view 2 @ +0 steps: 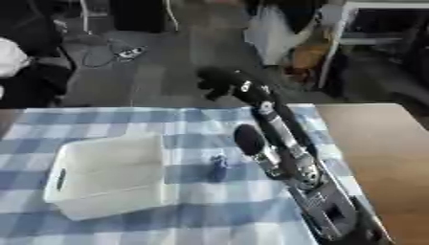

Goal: Pick up objects on the table and place them in the box.

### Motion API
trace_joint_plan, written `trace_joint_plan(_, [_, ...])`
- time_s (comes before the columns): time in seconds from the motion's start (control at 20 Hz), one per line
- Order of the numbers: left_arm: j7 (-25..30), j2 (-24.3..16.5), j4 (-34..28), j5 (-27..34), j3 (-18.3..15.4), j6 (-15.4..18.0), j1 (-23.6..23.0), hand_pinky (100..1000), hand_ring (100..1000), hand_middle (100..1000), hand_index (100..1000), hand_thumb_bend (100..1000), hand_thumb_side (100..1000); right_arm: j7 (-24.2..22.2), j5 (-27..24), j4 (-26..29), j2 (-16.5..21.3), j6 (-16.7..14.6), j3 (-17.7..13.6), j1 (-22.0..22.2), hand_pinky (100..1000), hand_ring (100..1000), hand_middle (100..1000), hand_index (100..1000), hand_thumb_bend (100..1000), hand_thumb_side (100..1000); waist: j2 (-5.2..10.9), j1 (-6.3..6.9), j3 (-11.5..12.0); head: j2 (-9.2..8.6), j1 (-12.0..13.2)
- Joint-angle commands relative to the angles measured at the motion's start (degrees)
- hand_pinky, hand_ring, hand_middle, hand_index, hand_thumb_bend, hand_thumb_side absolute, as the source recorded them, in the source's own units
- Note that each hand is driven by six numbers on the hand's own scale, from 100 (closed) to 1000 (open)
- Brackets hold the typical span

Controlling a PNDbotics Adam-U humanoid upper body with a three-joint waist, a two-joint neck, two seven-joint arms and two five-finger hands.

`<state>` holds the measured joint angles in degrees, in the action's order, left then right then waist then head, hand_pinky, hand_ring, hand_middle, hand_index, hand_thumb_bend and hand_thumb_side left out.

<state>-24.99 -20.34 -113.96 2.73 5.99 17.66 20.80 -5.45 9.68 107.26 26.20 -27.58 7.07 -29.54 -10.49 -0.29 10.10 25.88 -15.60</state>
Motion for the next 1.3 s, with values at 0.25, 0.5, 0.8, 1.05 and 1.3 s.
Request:
trace_joint_plan(0.25, [0.0,-0.7,-0.6,-0.4,0.0,-0.3,0.4,788,609,906,750,133,838,0.0,0.1,0.7,0.7,0.2,-0.4,-1.1,692,776,825,937,394,1000,0.67,0.1,0.1,0.21,0.4])
trace_joint_plan(0.5, [0.2,-0.6,-0.6,-0.5,0.3,-0.5,0.2,788,608,907,750,132,841,0.0,0.7,-2.8,1.5,0.7,0.7,-4.4,692,771,827,931,485,1000,0.91,-0.03,0.3,4.1,0.3])
trace_joint_plan(0.8, [0.4,-0.5,-0.6,-0.6,0.8,-1.3,-0.8,790,607,910,749,124,852,1.0,8.4,-14.1,4.3,-1.4,3.0,-11.2,752,777,847,913,643,1000,1.3,-0.26,0.4,6.1,-0.6])
trace_joint_plan(1.05, [0.7,-0.5,-0.6,-0.6,1.1,-1.6,-1.2,790,606,912,749,120,858,2.8,18.2,-22.2,5.4,-4.1,4.3,-15.3,801,779,867,894,694,1000,1.38,-0.29,0.4,7.36,-1.4])
trace_joint_plan(1.3, [0.9,-0.6,-0.6,-0.6,1.3,-1.8,-1.3,790,606,912,749,118,859,5.2,27.1,-28.6,5.0,-6.3,5.2,-17.4,808,763,870,879,697,1000,1.31,-0.29,0.5,8.22,-1.0])
